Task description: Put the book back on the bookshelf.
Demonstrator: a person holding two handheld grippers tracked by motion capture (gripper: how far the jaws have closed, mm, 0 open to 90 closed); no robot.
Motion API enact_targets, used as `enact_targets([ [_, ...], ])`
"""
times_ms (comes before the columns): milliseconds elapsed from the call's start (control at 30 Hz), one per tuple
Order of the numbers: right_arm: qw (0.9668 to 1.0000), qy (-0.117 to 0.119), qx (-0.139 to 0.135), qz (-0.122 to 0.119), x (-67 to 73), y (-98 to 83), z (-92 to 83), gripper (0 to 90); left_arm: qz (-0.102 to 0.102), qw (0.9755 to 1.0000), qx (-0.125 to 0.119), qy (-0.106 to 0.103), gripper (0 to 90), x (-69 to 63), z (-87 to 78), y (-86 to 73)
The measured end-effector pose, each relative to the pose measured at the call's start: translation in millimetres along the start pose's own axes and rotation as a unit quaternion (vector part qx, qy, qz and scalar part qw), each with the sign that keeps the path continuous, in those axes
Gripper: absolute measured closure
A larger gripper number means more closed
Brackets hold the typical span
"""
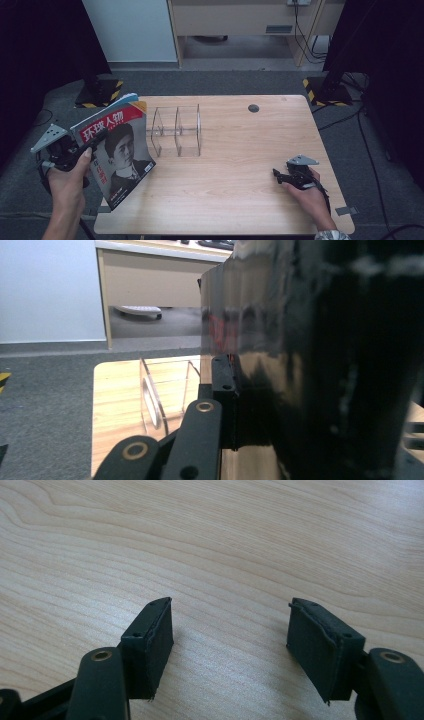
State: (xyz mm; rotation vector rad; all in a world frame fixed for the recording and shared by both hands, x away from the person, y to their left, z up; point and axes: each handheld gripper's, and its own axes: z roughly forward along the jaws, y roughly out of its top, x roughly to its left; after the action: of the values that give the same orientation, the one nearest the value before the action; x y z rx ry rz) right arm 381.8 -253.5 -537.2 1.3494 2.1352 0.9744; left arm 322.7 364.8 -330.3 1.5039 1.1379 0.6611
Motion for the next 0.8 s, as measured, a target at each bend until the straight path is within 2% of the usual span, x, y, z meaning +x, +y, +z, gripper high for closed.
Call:
enact_targets([
  [467, 1.0, -0.001, 0.0, 0.0, 0.0, 0.0, 0.0, 35.1, 0.003, 0.9997, -0.007, 0.024, 86.3, 14.1, 16.6, 3.1],
  [800, 1.0, -0.001, 0.0, 0.0, 0.0, 0.0, 0.0, 35.1, 0.0, 0.9991, -0.025, 0.033, 86.3, 24.6, 28.7, 2.8],
])
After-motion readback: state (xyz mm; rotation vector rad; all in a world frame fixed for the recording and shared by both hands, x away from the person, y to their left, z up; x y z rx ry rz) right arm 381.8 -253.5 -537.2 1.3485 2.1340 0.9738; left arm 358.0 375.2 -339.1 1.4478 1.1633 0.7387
